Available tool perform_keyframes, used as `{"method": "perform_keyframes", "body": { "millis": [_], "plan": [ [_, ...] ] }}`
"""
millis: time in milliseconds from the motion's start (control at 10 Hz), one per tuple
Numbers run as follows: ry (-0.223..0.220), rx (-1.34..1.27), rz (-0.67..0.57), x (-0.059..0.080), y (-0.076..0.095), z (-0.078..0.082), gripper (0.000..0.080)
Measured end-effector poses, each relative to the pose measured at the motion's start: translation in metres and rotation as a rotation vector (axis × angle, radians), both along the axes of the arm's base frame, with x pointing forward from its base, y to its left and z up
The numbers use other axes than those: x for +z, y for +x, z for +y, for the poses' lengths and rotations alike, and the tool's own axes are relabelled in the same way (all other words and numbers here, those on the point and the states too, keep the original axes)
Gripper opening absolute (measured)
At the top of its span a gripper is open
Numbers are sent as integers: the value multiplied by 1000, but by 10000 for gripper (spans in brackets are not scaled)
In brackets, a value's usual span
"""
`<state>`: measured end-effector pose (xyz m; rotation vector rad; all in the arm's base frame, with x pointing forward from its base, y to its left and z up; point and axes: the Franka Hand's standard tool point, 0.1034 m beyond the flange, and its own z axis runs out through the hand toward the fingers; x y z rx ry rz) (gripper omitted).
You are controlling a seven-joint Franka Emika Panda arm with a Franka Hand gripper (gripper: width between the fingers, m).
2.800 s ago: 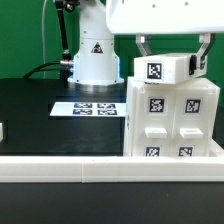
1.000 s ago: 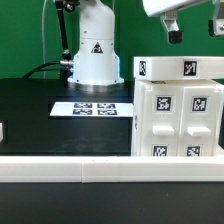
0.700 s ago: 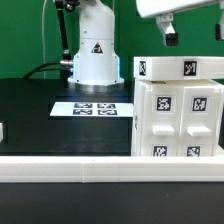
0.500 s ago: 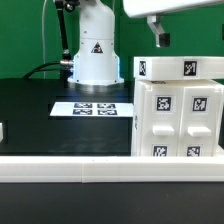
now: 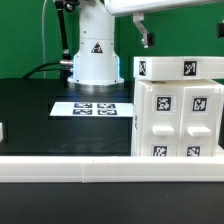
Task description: Assemble cabinet
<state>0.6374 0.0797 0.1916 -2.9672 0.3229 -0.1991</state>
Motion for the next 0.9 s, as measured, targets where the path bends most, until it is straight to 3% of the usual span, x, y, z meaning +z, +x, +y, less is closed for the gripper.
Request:
{"method": "perform_keyframes", "body": {
  "millis": [500,900],
  "plan": [
    [-114,623,-74,-1,-1,5,797],
    [-182,920,-89,-2,-2,1,797]
  ]
}}
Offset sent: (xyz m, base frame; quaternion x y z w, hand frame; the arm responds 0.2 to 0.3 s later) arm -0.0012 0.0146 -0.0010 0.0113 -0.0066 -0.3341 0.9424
